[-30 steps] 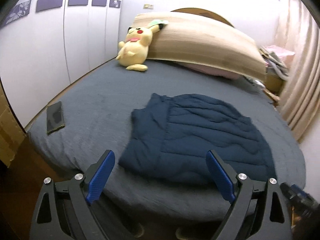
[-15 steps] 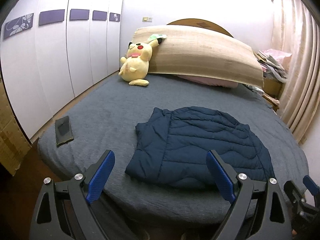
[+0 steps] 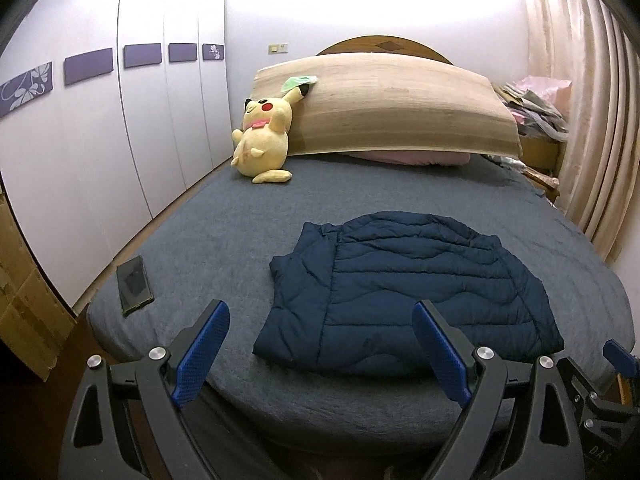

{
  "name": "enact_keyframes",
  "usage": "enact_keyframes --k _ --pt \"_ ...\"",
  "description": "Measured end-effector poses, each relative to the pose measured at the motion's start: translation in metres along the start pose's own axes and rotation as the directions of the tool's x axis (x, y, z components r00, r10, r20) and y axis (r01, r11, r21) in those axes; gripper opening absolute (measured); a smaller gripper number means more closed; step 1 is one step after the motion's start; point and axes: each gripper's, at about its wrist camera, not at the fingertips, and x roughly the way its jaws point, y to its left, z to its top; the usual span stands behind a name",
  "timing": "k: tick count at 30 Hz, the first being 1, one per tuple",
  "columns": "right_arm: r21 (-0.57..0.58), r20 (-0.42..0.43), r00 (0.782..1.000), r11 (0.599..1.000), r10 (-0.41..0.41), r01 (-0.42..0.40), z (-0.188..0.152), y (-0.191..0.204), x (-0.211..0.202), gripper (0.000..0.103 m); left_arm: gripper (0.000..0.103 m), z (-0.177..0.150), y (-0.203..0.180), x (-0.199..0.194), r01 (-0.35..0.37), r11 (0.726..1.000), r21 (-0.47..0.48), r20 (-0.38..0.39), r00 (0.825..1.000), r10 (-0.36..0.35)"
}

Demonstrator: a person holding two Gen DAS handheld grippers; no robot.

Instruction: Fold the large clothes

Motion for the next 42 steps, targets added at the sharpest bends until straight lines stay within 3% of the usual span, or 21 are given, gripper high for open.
enact_keyframes --k 13,42 --pt "0.002 -0.030 1.000 1.000 0.008 -0.007 -0.0015 -0.0013 0.0070 0.102 0.093 -0.0007 -0.0069 0.0096 -0.008 1.000 0.022 -0.034 0.999 0.009" --pt "-0.012 0.007 1.000 1.000 -0.021 0.021 0.0007 0.0030 0.0011 0.102 0.093 -0.0025 -0.0052 0.0102 0.008 1.000 0.006 -0.034 0.999 -0.008"
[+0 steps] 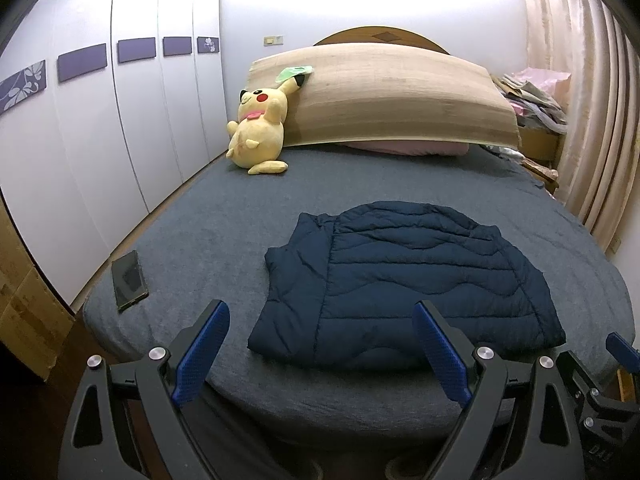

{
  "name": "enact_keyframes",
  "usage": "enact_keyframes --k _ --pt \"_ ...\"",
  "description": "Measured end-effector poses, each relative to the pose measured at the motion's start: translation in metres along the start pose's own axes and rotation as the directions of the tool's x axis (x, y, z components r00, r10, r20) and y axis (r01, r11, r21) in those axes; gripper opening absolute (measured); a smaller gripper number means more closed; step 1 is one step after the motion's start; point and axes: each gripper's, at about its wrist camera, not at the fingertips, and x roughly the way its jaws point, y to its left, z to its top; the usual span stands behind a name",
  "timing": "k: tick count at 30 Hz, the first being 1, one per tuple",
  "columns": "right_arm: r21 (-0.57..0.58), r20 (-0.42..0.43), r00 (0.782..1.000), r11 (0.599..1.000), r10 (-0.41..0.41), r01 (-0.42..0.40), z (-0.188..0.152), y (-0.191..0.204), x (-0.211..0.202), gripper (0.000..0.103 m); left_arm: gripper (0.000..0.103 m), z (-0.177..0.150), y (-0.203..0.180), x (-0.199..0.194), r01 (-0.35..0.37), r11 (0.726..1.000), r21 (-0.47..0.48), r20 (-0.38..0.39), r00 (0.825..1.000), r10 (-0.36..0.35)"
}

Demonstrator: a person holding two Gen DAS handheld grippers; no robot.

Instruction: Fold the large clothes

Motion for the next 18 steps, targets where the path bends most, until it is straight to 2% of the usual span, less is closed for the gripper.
enact_keyframes --k 18 --pt "0.000 0.019 1.000 1.000 -0.024 0.024 0.0007 0.0011 -0.0050 0.102 0.093 -0.0023 -0.0039 -0.0043 0.027 1.000 0.010 0.007 1.000 -0.027"
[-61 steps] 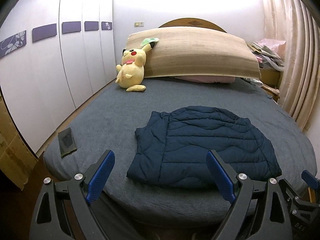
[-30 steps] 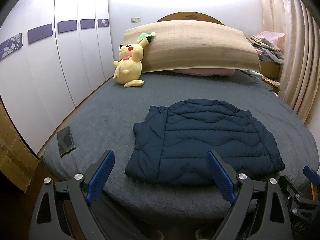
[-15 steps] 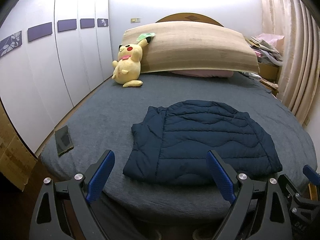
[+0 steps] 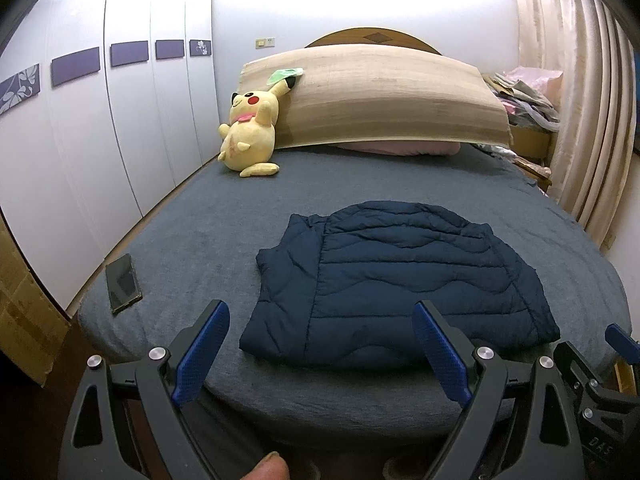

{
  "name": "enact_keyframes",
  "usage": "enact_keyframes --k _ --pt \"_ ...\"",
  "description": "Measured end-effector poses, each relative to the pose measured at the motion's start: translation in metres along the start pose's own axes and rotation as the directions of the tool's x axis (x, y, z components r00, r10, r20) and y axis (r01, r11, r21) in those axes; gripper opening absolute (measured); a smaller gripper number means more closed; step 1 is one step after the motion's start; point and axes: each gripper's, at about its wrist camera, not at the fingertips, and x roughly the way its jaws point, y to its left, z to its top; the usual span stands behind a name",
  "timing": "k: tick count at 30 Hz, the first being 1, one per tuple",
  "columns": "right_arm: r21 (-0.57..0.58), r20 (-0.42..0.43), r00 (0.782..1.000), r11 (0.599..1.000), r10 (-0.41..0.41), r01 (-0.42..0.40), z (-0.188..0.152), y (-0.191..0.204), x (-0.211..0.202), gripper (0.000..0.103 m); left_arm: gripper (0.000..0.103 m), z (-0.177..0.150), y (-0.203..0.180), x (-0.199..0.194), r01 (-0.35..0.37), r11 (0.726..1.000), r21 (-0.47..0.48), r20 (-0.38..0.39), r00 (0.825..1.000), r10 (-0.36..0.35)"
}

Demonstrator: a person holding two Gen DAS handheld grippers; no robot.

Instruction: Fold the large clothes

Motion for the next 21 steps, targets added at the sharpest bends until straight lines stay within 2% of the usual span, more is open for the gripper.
enact_keyframes --k 13,18,21 --pt "-0.001 0.006 1.000 1.000 -0.007 0.007 0.0005 0.0000 -0.0011 0.102 0.093 0.0003 0.0009 0.0015 0.026 1.000 -0.015 -0.008 1.000 -0.026" --pt "-0.002 0.007 1.000 1.000 -0.009 0.009 0.0006 -0.0001 -0.0014 0.102 0.093 -0.0008 -0.0015 0.0005 0.044 0.999 -0.014 0.001 0.999 -0.044" --pt "-0.002 0.007 1.000 1.000 -0.011 0.011 0.0004 0.0000 -0.0010 0.102 0.093 -0.0012 -0.0049 -0.0016 0.031 1.000 0.004 0.019 0.999 -0.031"
